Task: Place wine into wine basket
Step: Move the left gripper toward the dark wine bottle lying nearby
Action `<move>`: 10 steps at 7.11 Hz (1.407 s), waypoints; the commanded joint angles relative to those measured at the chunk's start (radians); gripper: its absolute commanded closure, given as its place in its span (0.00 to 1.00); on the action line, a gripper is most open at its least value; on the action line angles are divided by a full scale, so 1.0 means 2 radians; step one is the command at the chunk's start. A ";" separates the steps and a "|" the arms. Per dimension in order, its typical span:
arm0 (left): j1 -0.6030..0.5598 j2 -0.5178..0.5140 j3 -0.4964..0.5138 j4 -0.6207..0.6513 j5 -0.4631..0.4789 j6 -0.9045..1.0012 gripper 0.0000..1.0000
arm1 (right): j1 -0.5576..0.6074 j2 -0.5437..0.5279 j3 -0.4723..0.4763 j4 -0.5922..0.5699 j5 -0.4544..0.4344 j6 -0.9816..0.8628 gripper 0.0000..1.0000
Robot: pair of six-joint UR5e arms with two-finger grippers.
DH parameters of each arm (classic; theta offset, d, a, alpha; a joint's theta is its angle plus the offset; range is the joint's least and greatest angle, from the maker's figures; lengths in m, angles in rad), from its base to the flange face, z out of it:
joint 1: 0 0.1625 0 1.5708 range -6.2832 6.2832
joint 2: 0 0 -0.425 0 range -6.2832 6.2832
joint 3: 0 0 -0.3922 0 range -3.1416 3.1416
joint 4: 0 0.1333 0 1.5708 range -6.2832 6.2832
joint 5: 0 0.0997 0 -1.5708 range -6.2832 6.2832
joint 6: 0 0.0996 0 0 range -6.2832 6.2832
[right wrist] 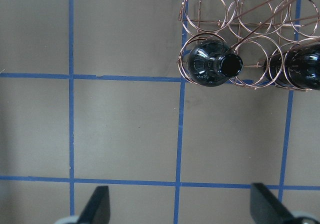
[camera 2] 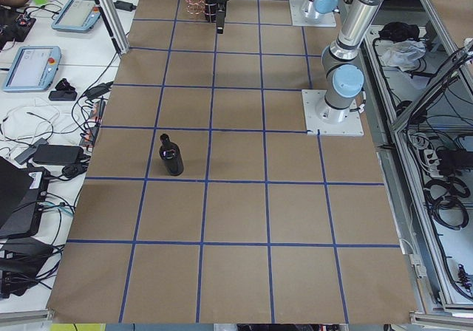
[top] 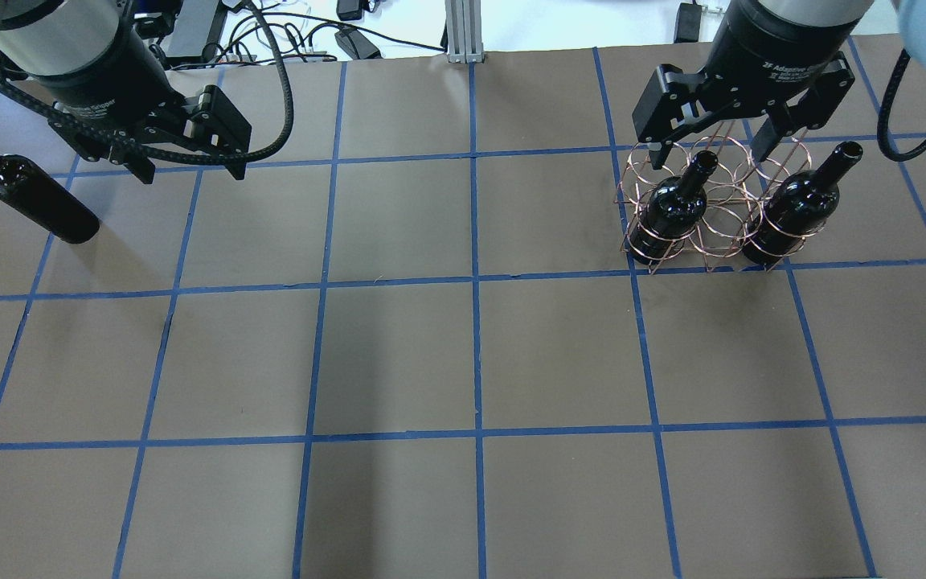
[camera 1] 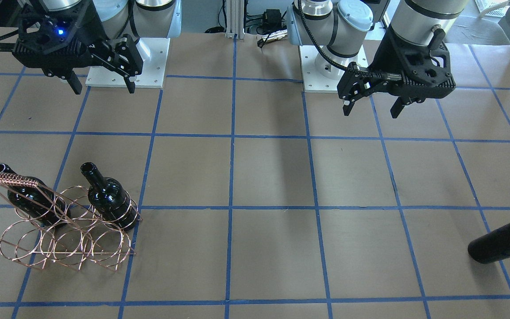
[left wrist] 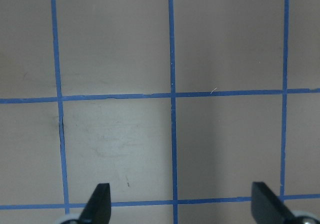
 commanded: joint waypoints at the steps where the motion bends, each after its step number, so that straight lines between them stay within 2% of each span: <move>1: 0.003 0.000 0.000 -0.001 0.001 -0.004 0.00 | 0.000 0.000 0.000 0.001 0.000 0.001 0.00; 5: 0.005 -0.001 0.001 0.004 0.004 0.001 0.00 | 0.000 0.000 0.000 0.000 0.000 0.001 0.00; 6: 0.015 -0.004 0.001 0.004 0.029 0.002 0.00 | 0.000 0.000 0.000 0.001 0.000 0.001 0.00; 7: 0.058 -0.009 0.003 0.007 0.029 0.022 0.00 | -0.001 0.000 0.000 0.001 0.000 0.001 0.00; 8: 0.111 -0.014 0.010 0.013 0.002 0.053 0.00 | 0.000 0.000 0.000 0.001 0.000 0.001 0.00; 9: 0.153 -0.014 0.011 0.013 0.006 0.109 0.00 | 0.000 0.000 0.000 0.001 0.000 0.001 0.00; 10: 0.191 -0.020 0.016 0.015 0.007 0.122 0.00 | -0.001 0.000 0.000 0.001 0.000 0.000 0.00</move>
